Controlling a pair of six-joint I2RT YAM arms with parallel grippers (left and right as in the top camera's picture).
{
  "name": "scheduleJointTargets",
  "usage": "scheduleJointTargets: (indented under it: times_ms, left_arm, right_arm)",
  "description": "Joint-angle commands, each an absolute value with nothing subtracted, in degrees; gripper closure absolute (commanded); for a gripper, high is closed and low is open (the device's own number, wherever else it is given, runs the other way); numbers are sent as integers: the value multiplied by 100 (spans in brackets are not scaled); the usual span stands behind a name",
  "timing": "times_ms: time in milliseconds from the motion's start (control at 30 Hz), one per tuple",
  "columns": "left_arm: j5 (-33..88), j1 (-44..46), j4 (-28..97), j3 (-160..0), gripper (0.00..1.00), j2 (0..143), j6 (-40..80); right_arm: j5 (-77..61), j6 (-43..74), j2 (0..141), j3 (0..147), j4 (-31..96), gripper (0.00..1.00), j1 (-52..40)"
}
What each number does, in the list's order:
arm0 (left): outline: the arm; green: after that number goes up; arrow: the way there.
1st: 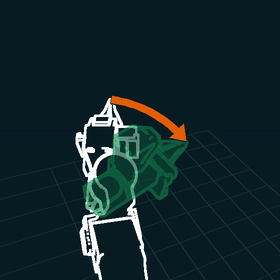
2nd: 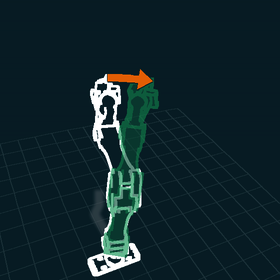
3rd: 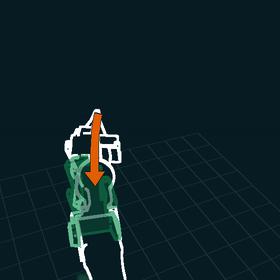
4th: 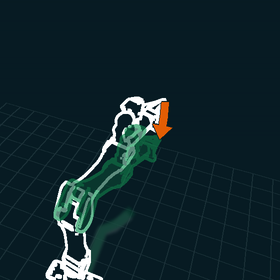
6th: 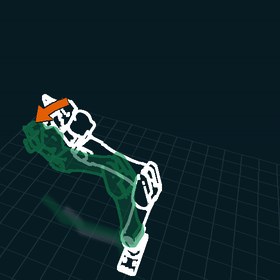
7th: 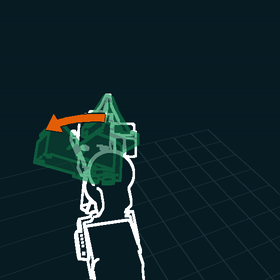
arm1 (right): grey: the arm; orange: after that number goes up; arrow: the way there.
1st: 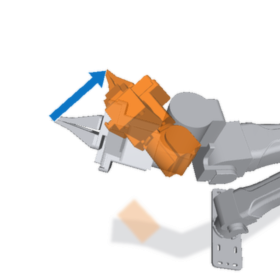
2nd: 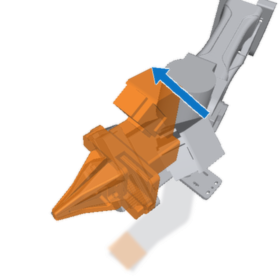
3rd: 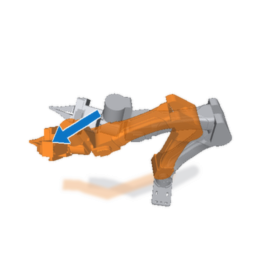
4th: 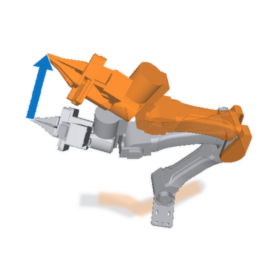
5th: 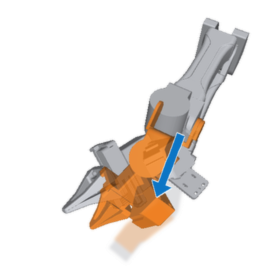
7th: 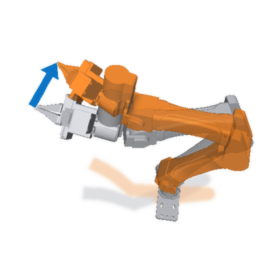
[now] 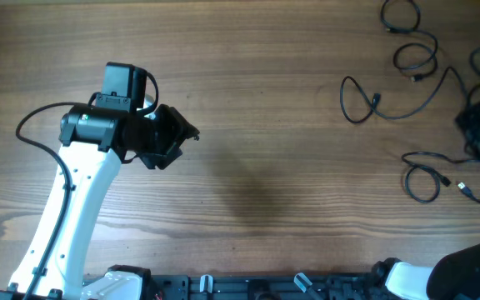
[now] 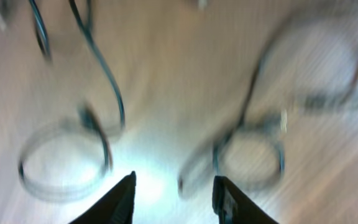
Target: Untangle cables
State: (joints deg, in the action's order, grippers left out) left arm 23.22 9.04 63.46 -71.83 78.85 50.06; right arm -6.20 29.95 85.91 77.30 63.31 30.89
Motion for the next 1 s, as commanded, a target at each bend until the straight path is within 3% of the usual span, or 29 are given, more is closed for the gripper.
scheduleJointTargets:
  times_ms: [0,67,500,633,733,833,900,933,967]
  left_arm:
    - [2237,932,6344,-7223,43,7876,4974]
    - [2239,932,6348,-7223,43,7876,4974]
    - [2239,932,6364,-7223,43,7876,4974]
    - [2239,932,6364,-7223,43,7876,4974]
    - [2239,932,6364,-7223,43,7876,4974]
    - [2239,932,6364,-7223,43,7876,4974]
    - [2239,932,6361,-7223,43,7876,4974]
    - [2239,932,6359,-7223,43,7876,4974]
    - [2239,932,6344,-7223,43,7876,4974]
  right_arm:
    - [-1151,2998,8604,7336,6436,62,3011]
    - [-1153,3009,8604,6879,6143,68,2923]
    - [-624,3662,8632,5054,4045,69,2919]
    - [-626,3664,8755,5054,3997,77,2908]
    - [-729,3638,9052,5052,3990,94,2904]
    - [-926,3605,9098,5057,3964,95,2882]
    - [-1109,3590,9096,5124,3977,75,2884]
    - [-1293,3463,9091,5221,3988,40,2884]
    - [-1413,3433,9085,5352,4056,23,2884]
